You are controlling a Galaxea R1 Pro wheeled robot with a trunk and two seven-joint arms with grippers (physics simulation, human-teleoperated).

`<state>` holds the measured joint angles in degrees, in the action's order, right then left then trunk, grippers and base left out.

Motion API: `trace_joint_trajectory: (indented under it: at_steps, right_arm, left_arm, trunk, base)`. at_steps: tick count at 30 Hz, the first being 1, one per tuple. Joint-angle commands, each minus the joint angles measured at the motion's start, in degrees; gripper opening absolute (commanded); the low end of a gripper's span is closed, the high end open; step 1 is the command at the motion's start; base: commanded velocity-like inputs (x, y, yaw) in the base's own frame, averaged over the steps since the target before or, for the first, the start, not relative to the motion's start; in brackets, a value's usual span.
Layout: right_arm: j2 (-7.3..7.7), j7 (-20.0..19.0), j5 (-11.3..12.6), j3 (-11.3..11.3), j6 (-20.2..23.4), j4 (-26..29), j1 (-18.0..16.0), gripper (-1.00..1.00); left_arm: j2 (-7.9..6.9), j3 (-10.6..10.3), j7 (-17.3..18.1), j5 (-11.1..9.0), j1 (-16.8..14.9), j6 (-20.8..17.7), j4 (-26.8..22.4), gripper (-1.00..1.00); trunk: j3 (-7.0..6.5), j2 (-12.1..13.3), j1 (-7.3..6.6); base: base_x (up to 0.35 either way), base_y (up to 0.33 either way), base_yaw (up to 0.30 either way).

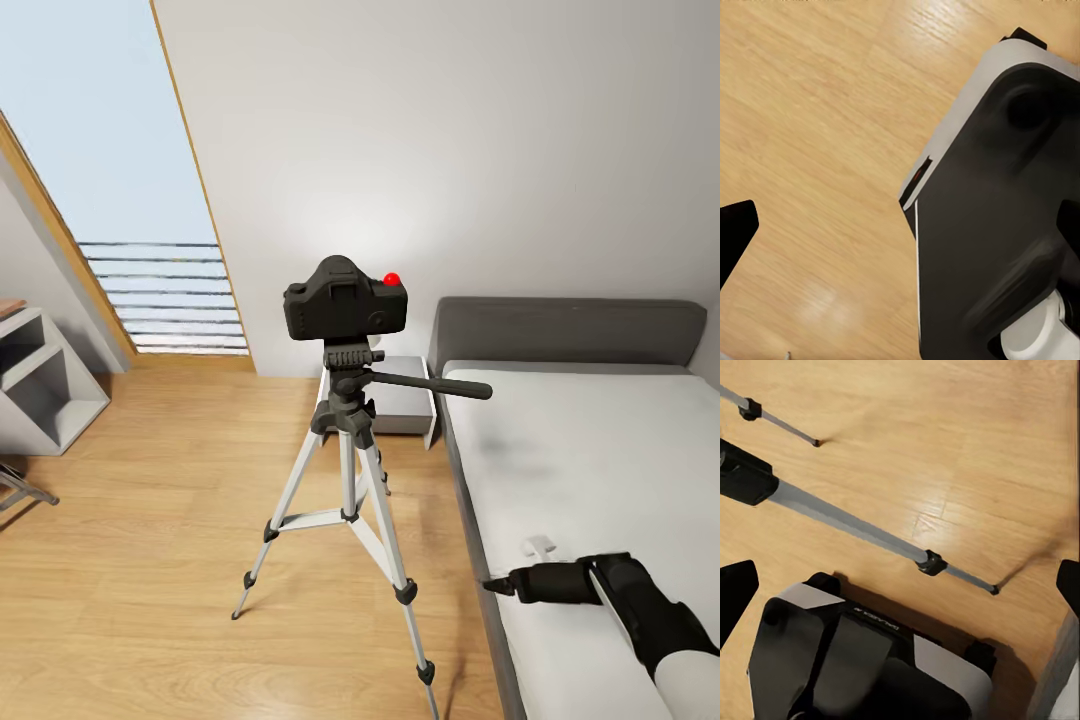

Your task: Attach the digital camera to the camera tripod in the bedroom.

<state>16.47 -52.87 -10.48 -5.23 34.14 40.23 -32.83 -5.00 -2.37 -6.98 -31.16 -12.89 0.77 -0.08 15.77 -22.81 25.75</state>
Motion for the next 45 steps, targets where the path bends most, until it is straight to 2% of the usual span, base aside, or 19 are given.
trace_joint_trajectory:
  at_steps: [1,5,13,17,24,29,30,33,34,36,40,42,44,45]
  right_arm:
    - [0.05,-0.3,-0.5,-0.4,0.3,-0.4,0.0,1.00]
    - [0.29,1.8,-0.5,-0.7,-0.4,-2.7,0.0,1.00]
    - [0.15,10.7,-0.4,-0.9,-3.8,-8.7,0.0,1.00]
    - [-0.20,15.4,-0.3,-0.9,-6.9,-12.6,0.0,1.00]
    - [-0.39,17.9,-0.2,-0.9,-11.0,-17.1,0.0,1.00]
    - [-0.53,18.4,-0.2,-0.9,-11.8,-19.2,0.0,1.00]
    - [-0.68,19.8,-0.3,-0.9,-14.6,-23.0,0.0,1.00]
    - [-0.82,22.6,-0.3,-0.8,-18.7,-27.4,0.0,1.00]
    - [-0.98,25.4,-0.4,-0.8,-22.4,-31.6,0.0,1.00]
    - [-1.71,27.3,-0.5,-0.7,-26.6,-35.5,0.0,1.00]
    - [-2.61,28.2,-0.7,-0.5,-28.7,-37.2,0.0,1.00]
    - [-4.87,30.0,-2.6,-0.3,-29.7,-39.5,0.2,1.00]
    - [-5.67,31.7,-3.5,-0.2,-30.9,-40.7,0.3,1.00]
    - [-6.47,33.9,-4.0,-0.2,-32.4,-41.4,0.6,1.00]
  left_arm:
    - [0.00,-0.3,-0.1,-0.3,0.0,0.1,0.0,1.00]
    - [0.02,-0.2,-0.1,-0.3,0.0,0.1,0.0,1.00]
    - [0.04,-0.2,-0.1,-0.3,0.0,0.1,0.0,1.00]
    - [0.07,-0.2,-0.1,-0.3,0.0,0.1,0.0,1.00]
    - [0.08,-0.2,-0.1,-0.4,0.0,0.1,0.0,1.00]
    - [0.08,-0.2,-0.1,-0.4,0.0,0.1,0.0,1.00]
    - [0.11,-0.3,-0.1,-0.3,0.0,0.1,0.0,1.00]
    - [0.43,-0.3,-0.1,-0.3,0.0,0.1,0.0,1.00]
    - [0.65,-0.3,-0.1,-0.3,0.1,0.1,0.0,1.00]
    - [0.75,-0.3,-0.1,-0.3,0.1,0.1,0.0,1.00]
    - [0.77,-0.3,-0.1,-0.3,0.1,0.1,0.0,1.00]
    - [0.78,-0.3,-0.1,-0.3,0.1,0.1,0.0,1.00]
    - [0.78,-0.3,-0.1,-0.3,0.1,0.1,0.0,1.00]
    - [0.78,-0.3,-0.1,-0.3,0.1,0.1,0.0,1.00]
  trunk:
    - [0.10,-0.1,0.03]
    - [0.10,-0.1,0.03]
    - [0.10,-0.1,0.03]
    - [0.10,-0.1,0.03]
    - [0.10,-0.1,0.03]
    - [0.10,-0.1,0.03]
    - [0.10,-0.1,0.03]
    - [0.10,-0.1,0.03]
    - [0.10,-0.1,0.03]
    - [0.10,-0.1,0.03]
    - [0.10,-0.1,0.03]
    - [0.10,-0.1,0.03]
    - [0.10,-0.1,0.03]
    - [0.10,-0.1,0.03]
  base:
    - [0.000,0.000,0.000]
    - [0.000,0.000,0.000]
    - [0.000,0.000,0.000]
    - [0.000,0.000,0.000]
    - [0.000,0.000,0.000]
    - [0.000,0.000,0.000]
    - [0.000,0.000,0.000]
    - [0.000,0.000,0.000]
    - [0.000,0.000,0.000]
    - [0.000,0.000,0.000]
    - [0.000,0.000,0.000]
    - [0.000,0.000,0.000]
    - [0.000,0.000,0.000]
    - [0.000,0.000,0.000]
